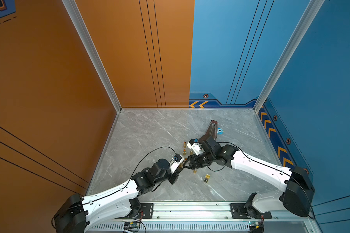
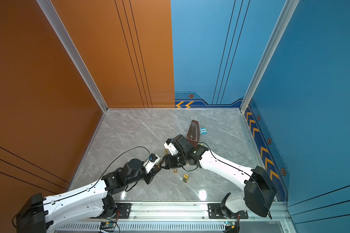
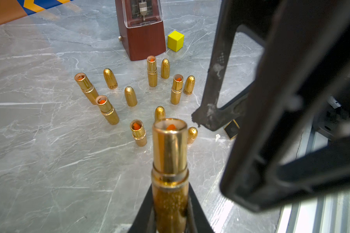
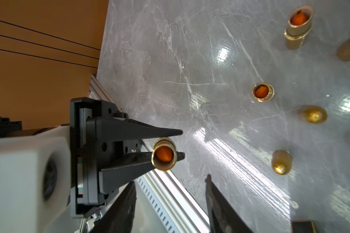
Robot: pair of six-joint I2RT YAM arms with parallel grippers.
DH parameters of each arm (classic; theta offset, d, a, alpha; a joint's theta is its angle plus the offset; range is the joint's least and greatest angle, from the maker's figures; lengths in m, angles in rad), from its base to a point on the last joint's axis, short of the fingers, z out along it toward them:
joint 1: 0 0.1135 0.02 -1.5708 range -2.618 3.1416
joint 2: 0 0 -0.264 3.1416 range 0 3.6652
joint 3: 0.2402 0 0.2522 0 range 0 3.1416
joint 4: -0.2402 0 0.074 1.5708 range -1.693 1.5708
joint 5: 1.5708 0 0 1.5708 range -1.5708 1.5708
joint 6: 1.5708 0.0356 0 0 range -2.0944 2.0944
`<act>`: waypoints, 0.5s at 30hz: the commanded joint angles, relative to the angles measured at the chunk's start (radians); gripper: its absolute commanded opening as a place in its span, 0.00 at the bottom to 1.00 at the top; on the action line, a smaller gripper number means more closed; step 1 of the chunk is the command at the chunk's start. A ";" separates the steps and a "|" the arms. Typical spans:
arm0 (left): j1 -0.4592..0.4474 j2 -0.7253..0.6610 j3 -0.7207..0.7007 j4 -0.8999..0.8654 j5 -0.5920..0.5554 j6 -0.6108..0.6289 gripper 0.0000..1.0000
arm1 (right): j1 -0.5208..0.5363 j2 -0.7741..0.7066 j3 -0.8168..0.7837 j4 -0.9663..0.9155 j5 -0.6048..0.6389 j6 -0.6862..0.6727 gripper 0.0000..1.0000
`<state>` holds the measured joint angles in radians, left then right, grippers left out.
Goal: Open the lipstick cap
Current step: Place the lipstick at the center of the board.
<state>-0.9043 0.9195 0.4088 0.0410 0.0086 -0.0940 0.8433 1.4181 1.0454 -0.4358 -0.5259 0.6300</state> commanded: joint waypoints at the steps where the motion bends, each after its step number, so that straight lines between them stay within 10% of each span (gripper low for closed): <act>1: 0.005 0.000 0.028 0.019 0.031 0.014 0.00 | -0.001 0.031 0.015 0.053 -0.033 0.030 0.53; 15: 0.000 0.010 0.045 0.022 0.057 0.023 0.00 | 0.005 0.071 0.013 0.107 -0.035 0.049 0.37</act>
<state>-0.9043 0.9253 0.4213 0.0532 0.0422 -0.0937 0.8433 1.4723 1.0454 -0.3580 -0.5488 0.6651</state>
